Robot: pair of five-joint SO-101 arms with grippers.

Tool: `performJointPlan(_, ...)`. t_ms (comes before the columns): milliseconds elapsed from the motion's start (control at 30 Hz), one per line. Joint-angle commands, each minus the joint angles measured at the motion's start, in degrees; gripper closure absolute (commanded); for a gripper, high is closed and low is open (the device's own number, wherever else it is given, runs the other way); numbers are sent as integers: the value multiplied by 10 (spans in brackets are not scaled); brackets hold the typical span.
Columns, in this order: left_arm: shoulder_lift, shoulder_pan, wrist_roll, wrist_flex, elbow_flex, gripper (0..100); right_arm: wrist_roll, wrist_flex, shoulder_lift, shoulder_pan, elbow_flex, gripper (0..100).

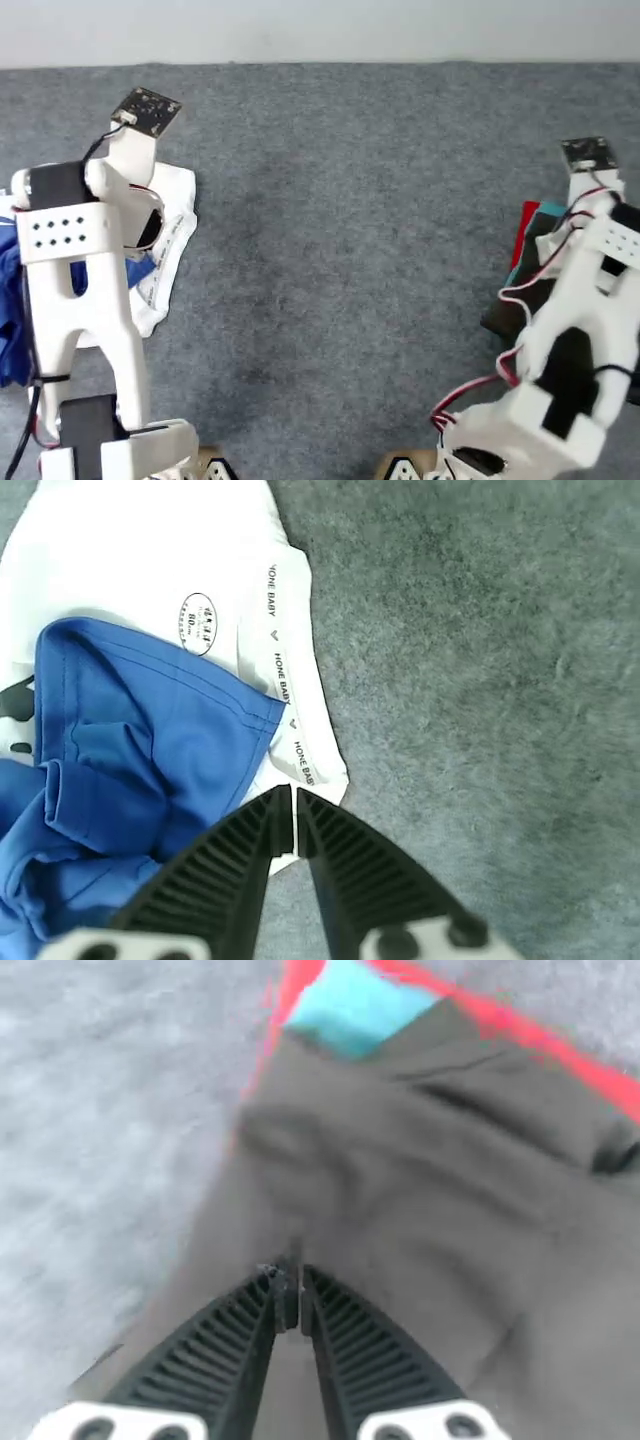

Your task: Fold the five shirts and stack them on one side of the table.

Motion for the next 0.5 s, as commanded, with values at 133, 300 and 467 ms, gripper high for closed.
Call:
performJointPlan(133,-24,-125,12,11,0,828,-7,165,-114,-63,-27,986)
performJointPlan(300,3,-228,-37,-2,0,775,-11,219,-130,-71,-26,986)
performJointPlan(467,88,-321,-82,-50,-5,771,-11,278,-131,-67,-26,987)
